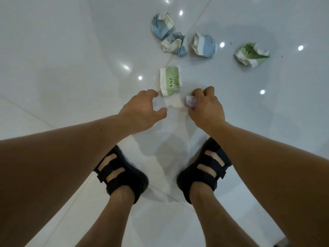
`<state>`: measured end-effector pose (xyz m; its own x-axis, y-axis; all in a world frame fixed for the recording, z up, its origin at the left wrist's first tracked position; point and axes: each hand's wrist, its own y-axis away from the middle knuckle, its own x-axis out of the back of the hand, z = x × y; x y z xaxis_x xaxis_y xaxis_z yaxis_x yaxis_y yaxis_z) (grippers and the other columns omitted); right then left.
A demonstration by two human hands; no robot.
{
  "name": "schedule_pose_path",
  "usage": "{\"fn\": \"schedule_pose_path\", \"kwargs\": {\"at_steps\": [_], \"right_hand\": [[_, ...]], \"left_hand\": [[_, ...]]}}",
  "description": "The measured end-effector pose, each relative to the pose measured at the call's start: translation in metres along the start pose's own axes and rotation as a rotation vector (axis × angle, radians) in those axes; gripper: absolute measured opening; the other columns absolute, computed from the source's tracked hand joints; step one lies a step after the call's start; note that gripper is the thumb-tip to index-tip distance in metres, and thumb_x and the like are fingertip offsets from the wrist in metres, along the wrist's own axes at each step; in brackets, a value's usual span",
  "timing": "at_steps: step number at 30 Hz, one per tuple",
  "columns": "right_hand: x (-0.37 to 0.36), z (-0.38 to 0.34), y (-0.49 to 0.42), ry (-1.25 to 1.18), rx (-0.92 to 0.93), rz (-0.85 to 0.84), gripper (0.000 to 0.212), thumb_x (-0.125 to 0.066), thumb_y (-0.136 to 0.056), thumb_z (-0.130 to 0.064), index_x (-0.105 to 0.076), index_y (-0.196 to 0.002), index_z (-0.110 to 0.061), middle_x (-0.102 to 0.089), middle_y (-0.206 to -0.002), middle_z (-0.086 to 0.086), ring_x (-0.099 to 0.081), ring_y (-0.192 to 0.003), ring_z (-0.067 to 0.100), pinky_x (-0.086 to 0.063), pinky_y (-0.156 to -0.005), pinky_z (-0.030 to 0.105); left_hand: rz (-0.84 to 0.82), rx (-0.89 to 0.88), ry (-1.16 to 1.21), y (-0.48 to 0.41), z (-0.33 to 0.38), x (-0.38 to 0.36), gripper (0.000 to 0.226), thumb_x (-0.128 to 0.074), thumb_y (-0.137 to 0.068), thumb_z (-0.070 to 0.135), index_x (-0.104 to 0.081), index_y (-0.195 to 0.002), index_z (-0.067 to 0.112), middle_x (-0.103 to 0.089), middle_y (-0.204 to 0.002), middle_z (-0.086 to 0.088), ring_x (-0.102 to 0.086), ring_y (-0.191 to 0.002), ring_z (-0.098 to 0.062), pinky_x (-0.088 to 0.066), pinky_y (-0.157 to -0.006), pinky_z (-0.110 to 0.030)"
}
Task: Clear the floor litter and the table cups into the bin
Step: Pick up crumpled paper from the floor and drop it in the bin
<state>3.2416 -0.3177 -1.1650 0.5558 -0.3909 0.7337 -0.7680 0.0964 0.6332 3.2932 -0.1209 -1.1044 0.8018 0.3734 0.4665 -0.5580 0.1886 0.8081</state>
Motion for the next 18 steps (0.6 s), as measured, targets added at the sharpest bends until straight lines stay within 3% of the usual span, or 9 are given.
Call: {"fn": "schedule_pose_path", "kwargs": {"at_steps": [3, 7, 10, 13, 15, 18], "right_hand": [[0.006, -0.009, 0.009, -0.091, -0.002, 0.004, 0.041, -0.06, -0.085, -0.016, -0.051, -0.124, -0.009, -0.043, -0.12, 0.015, -0.056, -0.087, 0.036, -0.048, -0.068, 0.038], [0.027, -0.047, 0.037, -0.294, 0.155, 0.051, 0.05, -0.07, -0.08, -0.023, -0.054, -0.126, -0.014, -0.049, -0.119, 0.008, -0.061, -0.088, 0.027, -0.046, -0.069, 0.03], [0.041, -0.076, 0.05, -0.41, 0.3, 0.07, 0.057, -0.076, -0.075, -0.021, -0.053, -0.127, -0.014, -0.052, -0.119, 0.005, -0.061, -0.085, 0.022, -0.047, -0.065, 0.027], [0.047, -0.09, 0.046, -0.46, 0.323, 0.048, 0.066, -0.077, -0.076, -0.026, -0.048, -0.135, -0.015, -0.052, -0.125, 0.003, -0.06, -0.088, 0.017, -0.052, -0.069, 0.03], [0.046, -0.089, 0.035, -0.337, 0.366, 0.051, 0.075, -0.077, -0.077, -0.037, -0.044, -0.14, -0.013, -0.049, -0.134, 0.006, -0.057, -0.104, 0.021, -0.049, -0.08, 0.031], [0.041, -0.075, 0.003, 0.093, 0.371, 0.109, 0.086, -0.074, -0.077, -0.046, -0.033, -0.148, -0.019, -0.033, -0.15, 0.011, -0.034, -0.133, 0.032, -0.042, -0.101, 0.045]], "left_hand": [[-0.049, 0.032, 0.099, 0.0, 0.005, 0.003, 0.067, -0.058, -0.085, 0.054, -0.037, -0.141, 0.024, -0.049, -0.137, 0.002, -0.05, -0.121, -0.018, -0.042, -0.097, -0.033], [-0.134, 0.039, 0.278, 0.011, 0.019, 0.017, 0.064, -0.061, -0.082, 0.055, -0.042, -0.136, 0.026, -0.056, -0.117, 0.006, -0.056, -0.1, -0.012, -0.041, -0.075, -0.022], [-0.147, -0.023, 0.266, 0.016, 0.024, 0.029, 0.042, -0.058, -0.089, 0.044, -0.048, -0.126, 0.026, -0.06, -0.1, 0.011, -0.055, -0.081, 0.0, -0.036, -0.061, -0.015], [-0.108, -0.015, 0.264, 0.015, 0.017, 0.043, 0.036, -0.053, -0.094, 0.032, -0.048, -0.128, 0.021, -0.061, -0.106, 0.004, -0.056, -0.083, -0.004, -0.038, -0.063, -0.015], [-0.06, 0.01, 0.225, 0.013, 0.003, 0.051, 0.041, -0.051, -0.095, 0.028, -0.045, -0.135, 0.018, -0.058, -0.122, -0.005, -0.057, -0.097, -0.017, -0.039, -0.073, -0.021], [0.011, 0.044, 0.149, 0.008, -0.028, 0.056, 0.045, -0.048, -0.096, 0.027, -0.04, -0.139, 0.016, -0.053, -0.132, -0.01, -0.053, -0.106, -0.024, -0.035, -0.078, -0.023]]}}
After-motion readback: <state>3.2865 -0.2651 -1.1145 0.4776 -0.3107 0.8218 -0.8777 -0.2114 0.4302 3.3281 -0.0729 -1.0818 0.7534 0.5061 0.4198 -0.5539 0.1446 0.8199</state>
